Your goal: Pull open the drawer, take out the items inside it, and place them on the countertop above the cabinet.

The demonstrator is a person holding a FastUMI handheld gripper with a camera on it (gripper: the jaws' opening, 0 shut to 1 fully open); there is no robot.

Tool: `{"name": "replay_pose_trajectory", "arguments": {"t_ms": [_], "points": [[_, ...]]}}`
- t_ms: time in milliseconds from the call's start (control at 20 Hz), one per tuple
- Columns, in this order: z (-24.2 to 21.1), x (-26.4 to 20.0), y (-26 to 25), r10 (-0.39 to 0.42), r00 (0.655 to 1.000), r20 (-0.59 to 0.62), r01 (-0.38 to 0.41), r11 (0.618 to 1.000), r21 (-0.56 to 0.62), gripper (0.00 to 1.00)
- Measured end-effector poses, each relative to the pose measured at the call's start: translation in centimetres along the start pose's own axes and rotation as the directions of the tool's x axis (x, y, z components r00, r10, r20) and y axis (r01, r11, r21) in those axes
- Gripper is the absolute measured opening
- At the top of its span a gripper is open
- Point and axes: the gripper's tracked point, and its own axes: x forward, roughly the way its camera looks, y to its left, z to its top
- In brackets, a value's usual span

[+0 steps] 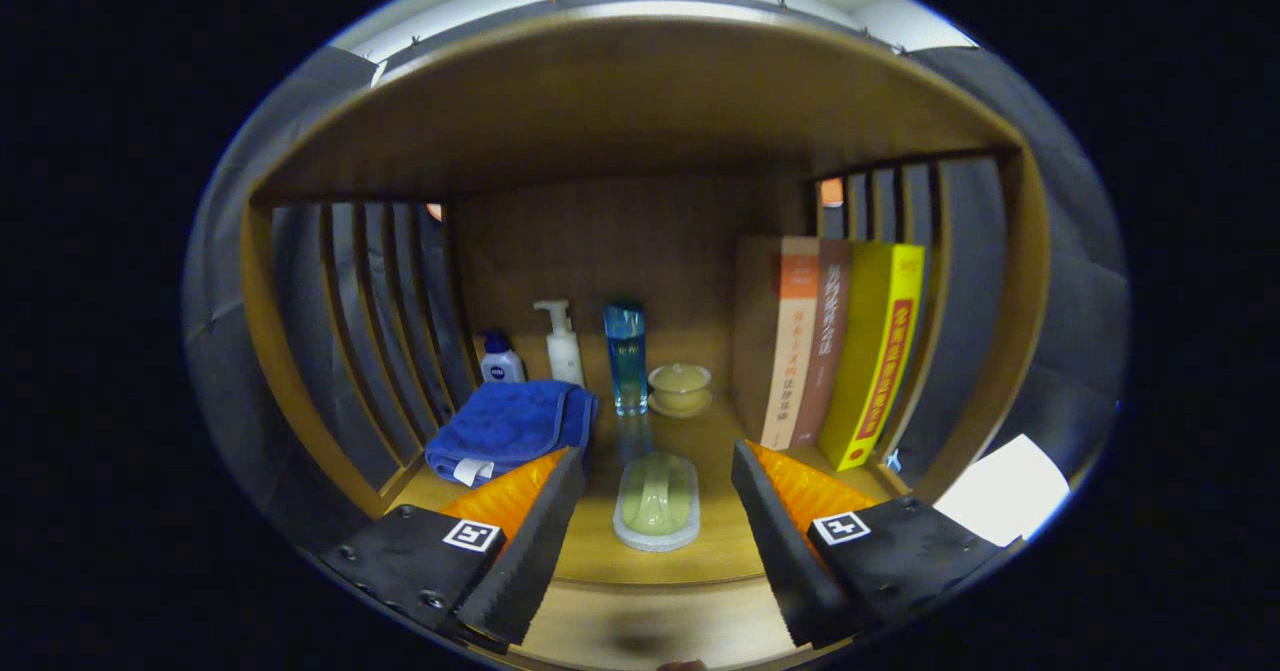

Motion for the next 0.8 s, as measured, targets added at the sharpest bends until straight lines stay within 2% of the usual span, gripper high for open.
{"name": "replay_pose_trajectory", "arguments": {"t_ms": [150, 300, 550, 800], "points": [[1.4, -5.2, 0.4, -0.006, 0.995, 0.095, 0.007, 1.000, -0.017, 0.98], [-0.1, -9.5, 1.4, 0.020, 0.993, 0.118, -0.020, 1.000, -0.002, 0.98], [-2.6, -14.1, 1.6, 0.014, 0.987, 0.160, -0.025, 0.997, 0.070, 0.97], [-5.3, -17.3, 1.8, 0.006, 0.981, 0.194, -0.015, 0.999, 0.046, 0.98]]}}
